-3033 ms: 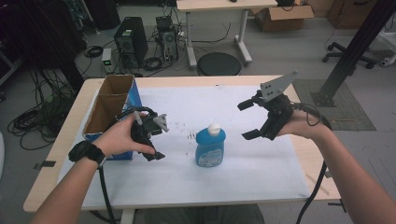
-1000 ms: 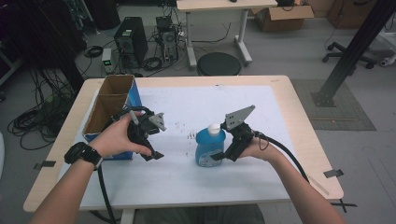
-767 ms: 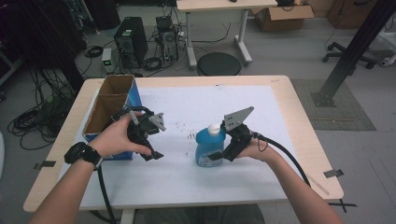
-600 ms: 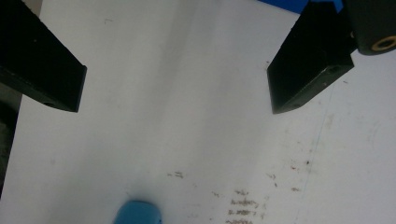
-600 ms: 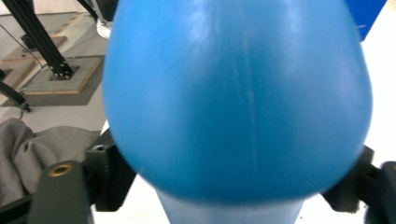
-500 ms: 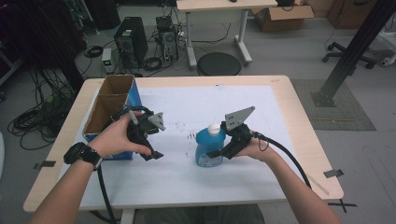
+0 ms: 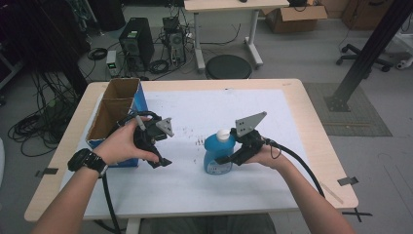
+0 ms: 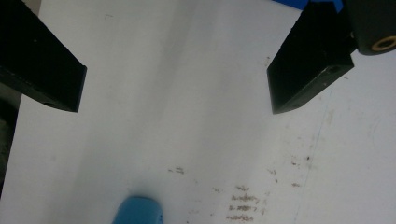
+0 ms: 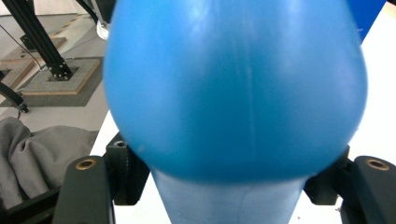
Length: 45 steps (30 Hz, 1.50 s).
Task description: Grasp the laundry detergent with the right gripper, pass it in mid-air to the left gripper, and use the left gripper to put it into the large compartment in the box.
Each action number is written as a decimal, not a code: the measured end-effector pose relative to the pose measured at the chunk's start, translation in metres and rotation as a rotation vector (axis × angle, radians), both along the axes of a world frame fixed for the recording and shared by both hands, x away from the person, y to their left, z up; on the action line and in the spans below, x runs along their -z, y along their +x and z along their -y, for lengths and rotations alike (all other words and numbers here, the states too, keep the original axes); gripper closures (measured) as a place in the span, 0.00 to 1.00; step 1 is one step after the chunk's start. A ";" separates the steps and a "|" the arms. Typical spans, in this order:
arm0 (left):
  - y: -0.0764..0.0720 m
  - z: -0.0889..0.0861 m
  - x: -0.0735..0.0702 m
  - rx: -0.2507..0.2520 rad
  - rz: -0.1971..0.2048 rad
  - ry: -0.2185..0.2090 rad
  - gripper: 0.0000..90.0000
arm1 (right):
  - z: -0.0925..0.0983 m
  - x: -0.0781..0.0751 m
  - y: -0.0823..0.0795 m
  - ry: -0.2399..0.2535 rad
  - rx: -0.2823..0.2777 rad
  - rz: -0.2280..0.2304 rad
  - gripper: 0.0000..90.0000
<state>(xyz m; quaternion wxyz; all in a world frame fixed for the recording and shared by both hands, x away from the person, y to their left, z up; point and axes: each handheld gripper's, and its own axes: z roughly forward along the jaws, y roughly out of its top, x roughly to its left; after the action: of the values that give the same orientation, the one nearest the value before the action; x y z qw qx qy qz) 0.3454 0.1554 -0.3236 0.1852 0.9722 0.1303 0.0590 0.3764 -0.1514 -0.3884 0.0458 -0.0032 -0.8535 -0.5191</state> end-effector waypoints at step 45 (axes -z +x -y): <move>0.000 0.002 -0.007 0.007 0.004 -0.012 0.06 | 0.003 -0.001 -0.004 0.011 0.006 0.055 0.47</move>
<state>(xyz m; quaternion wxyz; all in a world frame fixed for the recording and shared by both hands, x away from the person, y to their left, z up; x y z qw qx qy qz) 0.3454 0.1537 -0.3165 0.1916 0.9714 0.1269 0.0596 0.3723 -0.1540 -0.3874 0.0206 0.0086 -0.8516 -0.5237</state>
